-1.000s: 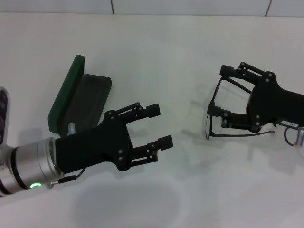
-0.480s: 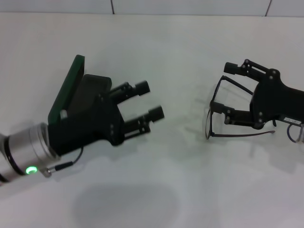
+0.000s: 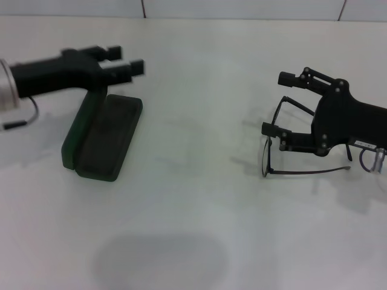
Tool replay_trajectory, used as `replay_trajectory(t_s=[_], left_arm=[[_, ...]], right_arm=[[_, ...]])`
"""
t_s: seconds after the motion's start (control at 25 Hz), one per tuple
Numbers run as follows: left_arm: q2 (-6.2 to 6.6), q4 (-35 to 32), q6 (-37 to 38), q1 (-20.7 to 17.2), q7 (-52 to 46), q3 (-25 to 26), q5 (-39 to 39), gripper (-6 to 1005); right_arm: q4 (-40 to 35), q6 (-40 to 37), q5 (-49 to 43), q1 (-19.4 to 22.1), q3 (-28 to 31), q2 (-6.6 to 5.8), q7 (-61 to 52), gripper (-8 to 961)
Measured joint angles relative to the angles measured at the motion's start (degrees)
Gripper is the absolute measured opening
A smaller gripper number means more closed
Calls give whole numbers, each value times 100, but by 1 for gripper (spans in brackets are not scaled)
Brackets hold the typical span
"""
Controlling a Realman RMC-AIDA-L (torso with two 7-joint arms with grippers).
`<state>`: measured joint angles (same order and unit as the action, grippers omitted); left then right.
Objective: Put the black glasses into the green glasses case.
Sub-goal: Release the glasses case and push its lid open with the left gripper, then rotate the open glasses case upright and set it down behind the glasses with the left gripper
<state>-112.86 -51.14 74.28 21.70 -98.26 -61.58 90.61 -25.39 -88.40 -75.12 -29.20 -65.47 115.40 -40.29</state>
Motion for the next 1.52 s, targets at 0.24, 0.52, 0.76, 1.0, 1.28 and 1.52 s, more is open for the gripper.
replay_trajectory(t_s=[0.24,0.52,0.76,1.0,1.28,1.52], left_arm=[[-115,-1094,-25,-36,-1312,518,1764,657],[-491,-1835,1,-218,-1950,526,3239,638],[-640,-1817,-73,-178,-2045,531,3723,621],[-666,-1804,-285,-152,-2283,512,3833,604],[-662,-1738,-364,-139,-2365,463,3872,566],[-625,-1604,-332,15,-2365,454,3918,439]], right_arm=[[-39,6,24,117,0,-6,4,862],[-62,16,27,98,-1,-9,4,862],[-63,102,25,24,-1,-9,4,862],[-63,103,25,12,-1,-10,2,863],[-63,93,31,33,-1,-22,3,862],[-63,39,33,108,-1,-40,4,863]])
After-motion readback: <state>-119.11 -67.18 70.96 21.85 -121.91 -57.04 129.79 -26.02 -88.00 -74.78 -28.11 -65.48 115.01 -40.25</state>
